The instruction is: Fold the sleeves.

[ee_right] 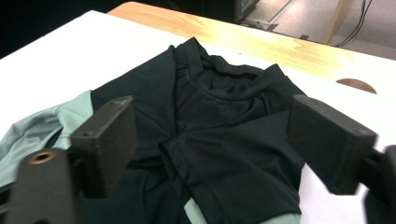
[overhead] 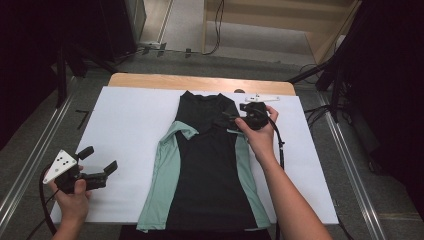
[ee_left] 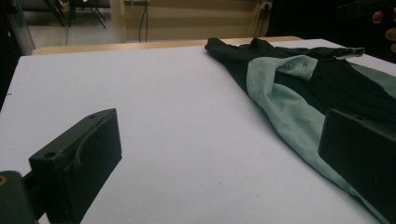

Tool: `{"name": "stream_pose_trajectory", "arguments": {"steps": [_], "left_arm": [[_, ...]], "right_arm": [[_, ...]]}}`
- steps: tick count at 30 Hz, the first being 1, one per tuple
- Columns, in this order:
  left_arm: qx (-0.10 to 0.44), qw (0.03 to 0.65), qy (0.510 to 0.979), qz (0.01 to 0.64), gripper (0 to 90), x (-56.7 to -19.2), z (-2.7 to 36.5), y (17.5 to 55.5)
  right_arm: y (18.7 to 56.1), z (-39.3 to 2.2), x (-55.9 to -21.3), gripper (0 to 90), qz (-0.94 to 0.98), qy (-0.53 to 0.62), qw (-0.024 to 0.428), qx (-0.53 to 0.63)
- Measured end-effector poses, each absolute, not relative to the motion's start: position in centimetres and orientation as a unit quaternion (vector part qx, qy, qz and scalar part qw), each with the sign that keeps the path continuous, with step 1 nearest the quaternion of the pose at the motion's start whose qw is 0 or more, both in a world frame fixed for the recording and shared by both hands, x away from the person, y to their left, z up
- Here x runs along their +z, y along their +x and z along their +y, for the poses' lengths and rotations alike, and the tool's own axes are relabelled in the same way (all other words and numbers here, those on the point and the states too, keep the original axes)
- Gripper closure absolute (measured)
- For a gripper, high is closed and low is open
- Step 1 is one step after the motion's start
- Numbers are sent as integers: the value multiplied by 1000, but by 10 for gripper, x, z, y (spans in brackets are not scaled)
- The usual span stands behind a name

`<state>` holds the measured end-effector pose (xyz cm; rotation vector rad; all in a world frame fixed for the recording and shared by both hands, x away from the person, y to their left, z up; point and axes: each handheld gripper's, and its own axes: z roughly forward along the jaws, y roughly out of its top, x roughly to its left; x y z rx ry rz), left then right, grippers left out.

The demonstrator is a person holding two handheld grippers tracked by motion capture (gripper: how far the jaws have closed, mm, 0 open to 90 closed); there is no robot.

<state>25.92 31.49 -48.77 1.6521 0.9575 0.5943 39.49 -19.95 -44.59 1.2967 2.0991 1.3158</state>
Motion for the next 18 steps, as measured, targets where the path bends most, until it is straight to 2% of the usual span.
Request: {"name": "stream_pose_trajectory", "arguments": {"steps": [8, 11, 18], "left_arm": [[250, 540, 695, 403, 0, -488, 315, 259], [250, 540, 695, 402, 0, -488, 315, 259], [251, 539, 696, 402, 0, -488, 314, 259]], "right_arm": [[376, -219, -442, 70, 724, 448, 194, 487], [369, -226, -442, 0, 722, 444, 193, 494], [353, -242, -443, 0, 712, 447, 208, 500]]}}
